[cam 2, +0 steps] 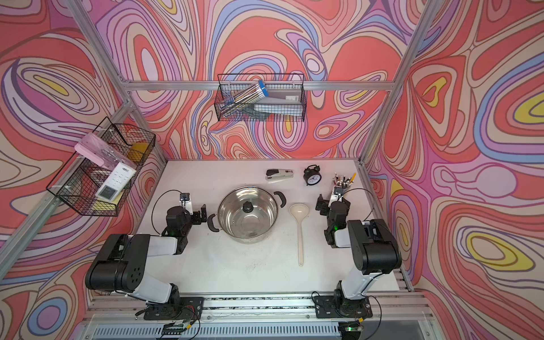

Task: Stir the soup with a spoon
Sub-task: Pick up the lid from the pan.

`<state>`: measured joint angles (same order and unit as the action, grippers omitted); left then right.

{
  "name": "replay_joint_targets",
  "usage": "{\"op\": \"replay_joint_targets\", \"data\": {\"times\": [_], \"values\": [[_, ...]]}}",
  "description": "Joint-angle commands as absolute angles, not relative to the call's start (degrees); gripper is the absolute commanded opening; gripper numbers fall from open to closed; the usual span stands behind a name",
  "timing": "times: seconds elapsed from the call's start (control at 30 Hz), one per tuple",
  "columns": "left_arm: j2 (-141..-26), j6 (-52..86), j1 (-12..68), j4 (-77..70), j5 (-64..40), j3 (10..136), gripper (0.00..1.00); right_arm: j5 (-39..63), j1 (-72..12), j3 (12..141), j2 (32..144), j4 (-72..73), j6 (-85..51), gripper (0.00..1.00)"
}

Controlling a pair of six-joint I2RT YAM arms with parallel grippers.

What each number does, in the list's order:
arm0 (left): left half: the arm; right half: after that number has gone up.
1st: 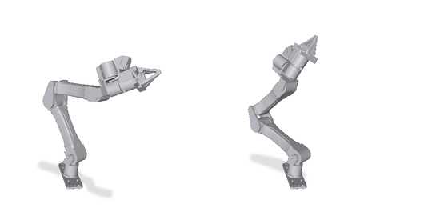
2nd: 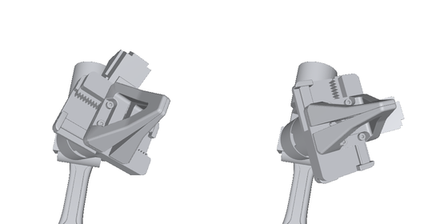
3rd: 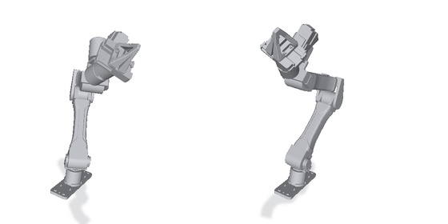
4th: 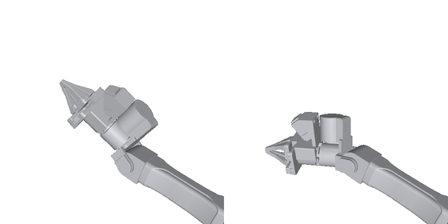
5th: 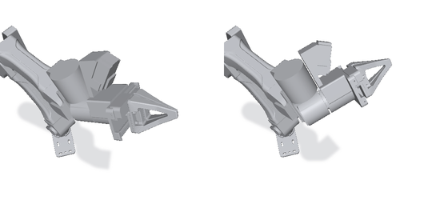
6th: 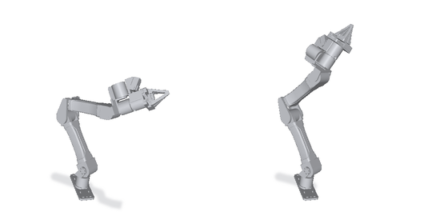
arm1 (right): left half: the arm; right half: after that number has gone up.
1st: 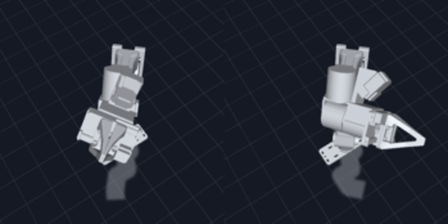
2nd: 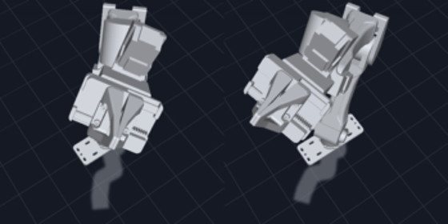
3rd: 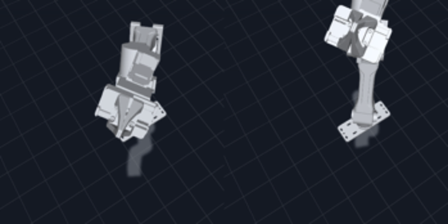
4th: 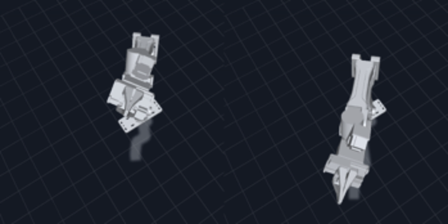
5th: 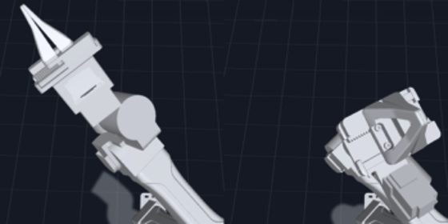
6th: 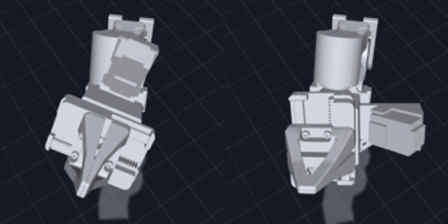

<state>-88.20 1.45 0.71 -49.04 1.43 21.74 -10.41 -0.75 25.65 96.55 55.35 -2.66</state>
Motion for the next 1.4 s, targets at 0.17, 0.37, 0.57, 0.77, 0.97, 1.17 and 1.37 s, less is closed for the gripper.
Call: {"op": "replay_joint_targets", "data": {"times": [0.17,0.37,0.57,0.77,0.97,1.17,1.37], "values": [[-88.0,0.9,0.3,-49.7,0.8,22.0,0.99,-10.2,-0.7,26.0,97.2,56.2,-3.0,0.98],[-88.0,0.9,0.2,-49.7,0.8,22.1,0.99,-10.3,-0.7,26.1,97.2,56.2,-3.0,0.98],[-88.0,0.7,0.3,-49.7,0.7,22.1,0.99,-10.3,-0.7,26.1,97.2,56.2,-2.9,0.98],[-87.8,1.1,0.3,-49.3,1.3,22.0,0.99,-10.3,-0.7,26.0,97.2,56.2,-3.0,0.98],[-74.8,5.4,0.4,-26.7,7.7,27.7,0.99,-20.7,-0.9,31.1,82.6,33.8,-8.2,0.98],[-63.6,17.7,0.4,8.9,9.3,42.9,0.99,-22.8,-0.9,51.0,75.6,-9.4,-22.0,0.98],[-64.0,33.1,0.7,32.9,-4.7,58.5,0.99,-12.4,-0.8,61.5,75.9,-29.9,-32.3,0.98]]}}
